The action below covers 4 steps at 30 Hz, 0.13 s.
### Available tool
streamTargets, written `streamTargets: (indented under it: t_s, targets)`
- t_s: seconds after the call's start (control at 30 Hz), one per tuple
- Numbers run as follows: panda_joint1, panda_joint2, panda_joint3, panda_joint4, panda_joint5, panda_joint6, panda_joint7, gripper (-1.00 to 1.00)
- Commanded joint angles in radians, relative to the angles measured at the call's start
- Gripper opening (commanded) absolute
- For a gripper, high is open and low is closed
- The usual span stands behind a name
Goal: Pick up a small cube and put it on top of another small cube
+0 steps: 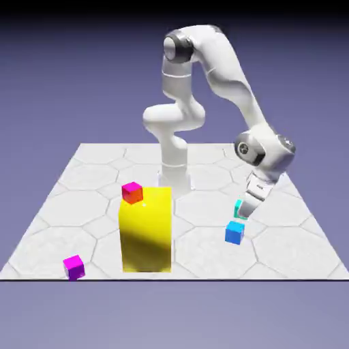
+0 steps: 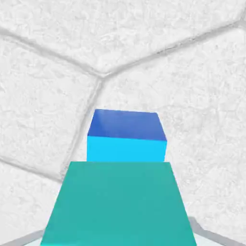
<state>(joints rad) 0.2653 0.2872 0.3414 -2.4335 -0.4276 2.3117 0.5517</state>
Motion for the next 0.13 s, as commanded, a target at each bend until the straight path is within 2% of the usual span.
streamTargets:
  t_s: [0.0, 0.1]
  targets:
    - [0.0, 0.0, 0.0, 0.0, -0.003, 0.0, 0.002, 1.0]
    - [-0.001, -0.072, 0.026, 0.027, 0.061, -0.087, -0.044, 1.0]
